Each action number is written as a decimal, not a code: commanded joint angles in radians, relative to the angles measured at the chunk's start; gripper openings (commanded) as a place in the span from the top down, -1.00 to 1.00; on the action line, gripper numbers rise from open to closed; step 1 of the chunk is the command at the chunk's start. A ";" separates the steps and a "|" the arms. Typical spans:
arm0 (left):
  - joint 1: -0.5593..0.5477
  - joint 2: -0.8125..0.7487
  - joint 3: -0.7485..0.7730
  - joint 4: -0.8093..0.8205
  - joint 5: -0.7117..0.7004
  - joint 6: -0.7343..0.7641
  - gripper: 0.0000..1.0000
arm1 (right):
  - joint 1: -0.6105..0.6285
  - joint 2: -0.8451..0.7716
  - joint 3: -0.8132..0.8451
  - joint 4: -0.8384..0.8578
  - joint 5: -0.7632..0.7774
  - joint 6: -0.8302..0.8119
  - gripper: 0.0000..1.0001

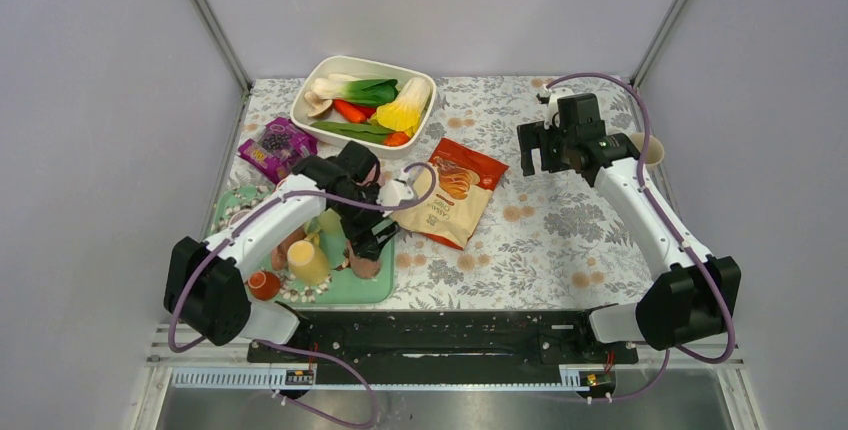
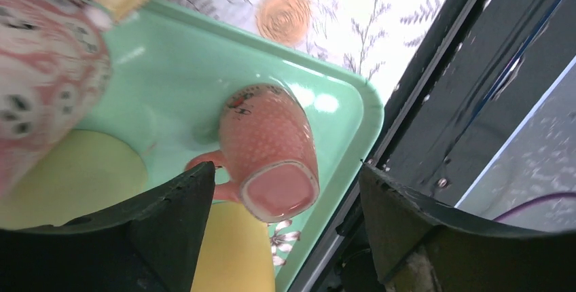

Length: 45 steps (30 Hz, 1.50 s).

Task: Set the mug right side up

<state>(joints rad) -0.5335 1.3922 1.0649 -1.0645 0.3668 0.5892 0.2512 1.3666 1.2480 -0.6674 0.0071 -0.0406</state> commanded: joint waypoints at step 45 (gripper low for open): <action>0.264 0.026 -0.200 0.137 0.189 0.898 0.08 | 0.028 -0.039 -0.030 0.045 -0.004 -0.028 -0.99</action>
<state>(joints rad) -0.2478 1.3964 0.8761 -0.9691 0.5461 1.5188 0.2684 1.3434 1.2163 -0.6514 0.0067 -0.0555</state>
